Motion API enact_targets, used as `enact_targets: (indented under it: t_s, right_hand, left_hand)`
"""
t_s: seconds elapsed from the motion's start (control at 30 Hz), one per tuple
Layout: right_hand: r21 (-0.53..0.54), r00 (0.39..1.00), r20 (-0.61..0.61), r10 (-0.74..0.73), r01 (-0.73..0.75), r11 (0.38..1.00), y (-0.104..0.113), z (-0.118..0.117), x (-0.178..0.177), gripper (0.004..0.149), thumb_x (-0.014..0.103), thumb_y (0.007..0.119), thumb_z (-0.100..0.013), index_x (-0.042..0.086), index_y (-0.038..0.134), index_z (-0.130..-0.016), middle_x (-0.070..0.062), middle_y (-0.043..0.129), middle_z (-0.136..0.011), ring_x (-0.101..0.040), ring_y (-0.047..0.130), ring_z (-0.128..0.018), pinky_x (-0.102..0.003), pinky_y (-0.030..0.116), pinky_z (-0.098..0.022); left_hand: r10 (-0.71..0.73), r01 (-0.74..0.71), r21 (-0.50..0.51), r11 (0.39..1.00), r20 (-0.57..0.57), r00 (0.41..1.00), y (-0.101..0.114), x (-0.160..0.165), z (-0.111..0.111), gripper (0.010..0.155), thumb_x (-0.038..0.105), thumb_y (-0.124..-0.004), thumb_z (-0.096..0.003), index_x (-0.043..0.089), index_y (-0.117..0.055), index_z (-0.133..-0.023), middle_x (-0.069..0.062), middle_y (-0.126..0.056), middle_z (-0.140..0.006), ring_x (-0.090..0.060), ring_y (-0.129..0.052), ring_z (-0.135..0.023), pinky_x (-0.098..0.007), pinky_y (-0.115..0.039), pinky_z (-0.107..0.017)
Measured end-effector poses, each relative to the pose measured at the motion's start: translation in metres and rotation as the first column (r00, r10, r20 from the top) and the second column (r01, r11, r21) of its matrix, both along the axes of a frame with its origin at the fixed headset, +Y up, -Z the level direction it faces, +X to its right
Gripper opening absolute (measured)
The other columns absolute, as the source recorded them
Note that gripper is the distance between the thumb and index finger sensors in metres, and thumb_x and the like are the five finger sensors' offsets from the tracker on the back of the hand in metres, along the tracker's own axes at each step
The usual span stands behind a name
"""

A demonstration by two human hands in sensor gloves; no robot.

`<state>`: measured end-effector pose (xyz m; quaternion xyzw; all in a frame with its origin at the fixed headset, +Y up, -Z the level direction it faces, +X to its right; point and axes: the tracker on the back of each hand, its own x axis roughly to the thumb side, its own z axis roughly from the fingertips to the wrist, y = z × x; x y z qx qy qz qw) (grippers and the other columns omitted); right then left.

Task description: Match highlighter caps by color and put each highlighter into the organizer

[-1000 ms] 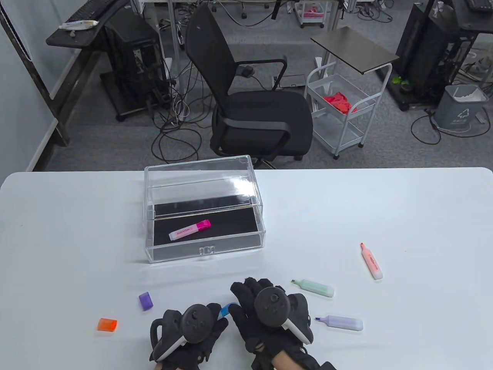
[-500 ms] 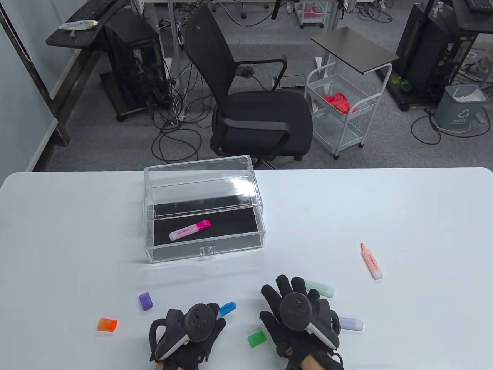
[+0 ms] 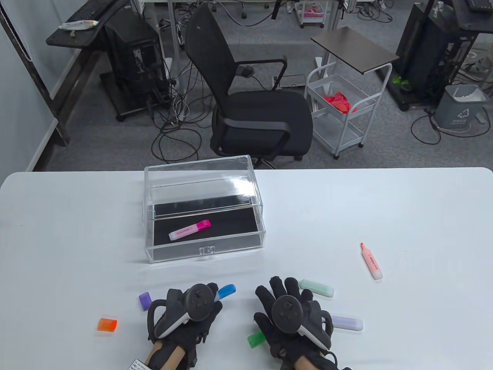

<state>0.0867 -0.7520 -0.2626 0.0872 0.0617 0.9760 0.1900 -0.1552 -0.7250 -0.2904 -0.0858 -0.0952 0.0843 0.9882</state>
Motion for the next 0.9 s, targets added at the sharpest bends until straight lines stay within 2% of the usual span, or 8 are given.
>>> enact_targets:
  t_s: [0.13, 0.37, 0.47, 0.67, 0.77, 0.9]
  right_hand:
    - [0.008, 1.0, -0.003, -0.012, 0.012, 1.0, 0.003, 0.003, 0.0, 0.065, 0.052, 0.065, -0.042, 0.039, 0.044, -0.102, 0.0, 0.026, -0.116, -0.035, 0.013, -0.106, -0.07, 0.014, -0.069]
    - [0.008, 0.999, -0.022, -0.034, 0.034, 0.999, 0.005, 0.007, -0.004, 0.065, 0.052, 0.066, -0.042, 0.038, 0.045, -0.102, 0.0, 0.027, -0.116, -0.036, 0.014, -0.106, -0.07, 0.014, -0.069]
    - [-0.004, 0.998, -0.027, -0.052, 0.052, 0.999, 0.004, 0.009, -0.005, 0.065, 0.052, 0.066, -0.042, 0.037, 0.045, -0.103, 0.0, 0.026, -0.116, -0.036, 0.013, -0.106, -0.07, 0.014, -0.068]
    - [0.009, 0.997, -0.036, -0.068, 0.069, 0.998, 0.008, 0.012, -0.005, 0.066, 0.052, 0.066, -0.042, 0.037, 0.045, -0.103, -0.001, 0.027, -0.116, -0.036, 0.013, -0.106, -0.07, 0.014, -0.068]
    - [0.003, 0.997, -0.034, -0.073, 0.073, 0.997, 0.008, 0.012, -0.004, 0.066, 0.052, 0.066, -0.042, 0.037, 0.045, -0.103, 0.0, 0.027, -0.116, -0.036, 0.013, -0.106, -0.07, 0.014, -0.068]
    - [-0.001, 0.997, -0.027, -0.077, 0.077, 0.997, 0.009, 0.012, -0.003, 0.066, 0.051, 0.066, -0.042, 0.037, 0.044, -0.103, -0.001, 0.026, -0.116, -0.036, 0.013, -0.106, -0.07, 0.013, -0.068]
  left_hand:
    - [-0.19, 0.189, 0.062, 0.98, 0.018, 0.982, 0.021, 0.007, -0.027, 0.062, 0.058, -0.066, -0.0455, 0.038, -0.053, -0.102, 0.013, -0.075, -0.085, -0.014, -0.093, -0.061, -0.03, -0.086, -0.048]
    - [-0.275, 0.282, 0.096, 0.955, -0.076, 0.958, 0.053, 0.008, -0.084, 0.065, 0.057, -0.066, -0.0457, 0.037, -0.05, -0.105, 0.012, -0.071, -0.089, -0.014, -0.09, -0.065, -0.031, -0.084, -0.052]
    - [-0.382, 0.389, 0.068, 0.919, -0.1, 0.919, 0.054, 0.011, -0.108, 0.066, 0.058, -0.065, -0.0459, 0.037, -0.047, -0.106, 0.013, -0.069, -0.092, -0.014, -0.088, -0.069, -0.031, -0.083, -0.055]
    - [-0.373, 0.378, -0.013, 0.926, -0.201, 0.906, 0.046, 0.002, -0.147, 0.069, 0.058, -0.063, -0.0462, 0.039, -0.041, -0.108, 0.013, -0.058, -0.101, -0.017, -0.077, -0.081, -0.034, -0.074, -0.065]
    - [-0.366, 0.372, -0.019, 0.928, -0.232, 0.901, 0.041, -0.008, -0.157, 0.071, 0.058, -0.062, -0.0464, 0.039, -0.033, -0.109, 0.013, -0.048, -0.108, -0.019, -0.065, -0.095, -0.036, -0.066, -0.076]
    - [-0.319, 0.329, 0.004, 0.944, -0.236, 0.918, 0.041, -0.018, -0.154, 0.072, 0.059, -0.06, -0.0458, 0.04, -0.03, -0.109, 0.013, -0.037, -0.113, -0.022, -0.048, -0.11, -0.043, -0.051, -0.083]
